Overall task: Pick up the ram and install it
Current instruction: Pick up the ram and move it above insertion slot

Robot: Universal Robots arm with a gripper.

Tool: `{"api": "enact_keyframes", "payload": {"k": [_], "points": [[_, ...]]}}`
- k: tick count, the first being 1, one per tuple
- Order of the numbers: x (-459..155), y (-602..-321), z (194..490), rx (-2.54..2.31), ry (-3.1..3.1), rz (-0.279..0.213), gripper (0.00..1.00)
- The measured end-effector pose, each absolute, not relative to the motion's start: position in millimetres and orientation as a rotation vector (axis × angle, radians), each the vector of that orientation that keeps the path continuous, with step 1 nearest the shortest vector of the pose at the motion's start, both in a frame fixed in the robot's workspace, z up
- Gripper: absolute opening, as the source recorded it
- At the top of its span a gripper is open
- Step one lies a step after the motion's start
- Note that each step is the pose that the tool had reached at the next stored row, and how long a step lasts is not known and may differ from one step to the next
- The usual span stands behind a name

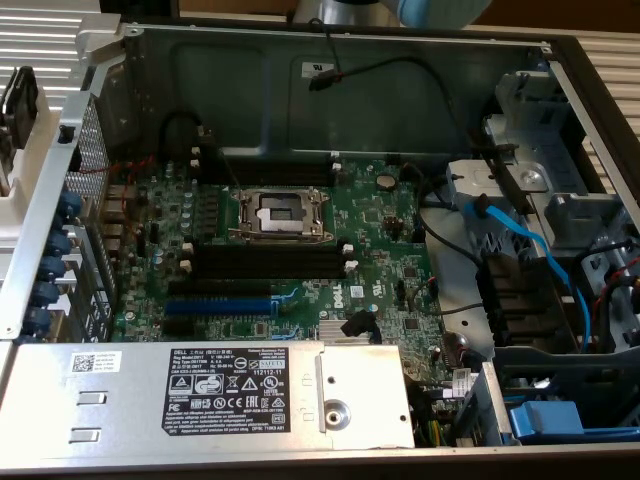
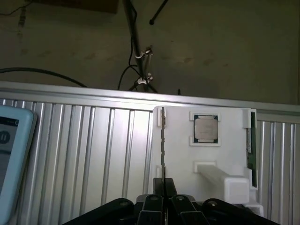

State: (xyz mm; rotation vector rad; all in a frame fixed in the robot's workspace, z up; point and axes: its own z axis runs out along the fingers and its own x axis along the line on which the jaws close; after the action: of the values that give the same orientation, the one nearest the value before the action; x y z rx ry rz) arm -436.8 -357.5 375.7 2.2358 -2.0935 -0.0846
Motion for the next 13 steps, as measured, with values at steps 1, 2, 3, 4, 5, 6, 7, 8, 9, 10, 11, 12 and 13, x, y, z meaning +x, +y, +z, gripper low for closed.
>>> {"api": "enact_keyframes", "payload": {"k": [1, 2, 3, 4, 5, 6, 7, 8, 9, 10, 11, 12, 13], "points": [[-437, -358, 376, 2.236, -2.094, -0.084, 0.13], [-437, -358, 376, 2.237, -2.095, -0.081, 0.13], [-437, -357, 376, 2.24, -2.099, -0.074, 0.13], [-436, -358, 376, 2.244, -2.102, -0.066, 0.13], [-434, -358, 376, 2.248, -2.106, -0.058, 0.13], [-433, -358, 377, 2.251, -2.109, -0.05, 0.13], [-431, -358, 377, 2.254, -2.112, -0.044, 0.13], [-429, -358, 378, 2.257, -2.114, -0.038, 0.13], [-427, -358, 380, 2.259, -2.116, -0.034, 0.13], [-425, -358, 381, 2.26, -2.118, -0.03, 0.13], [-422, -358, 383, 2.262, -2.119, -0.027, 0.13], [-420, -358, 384, 2.263, -2.12, -0.025, 0.13], [-417, -358, 386, 2.264, -2.121, -0.023, 0.13]]}}
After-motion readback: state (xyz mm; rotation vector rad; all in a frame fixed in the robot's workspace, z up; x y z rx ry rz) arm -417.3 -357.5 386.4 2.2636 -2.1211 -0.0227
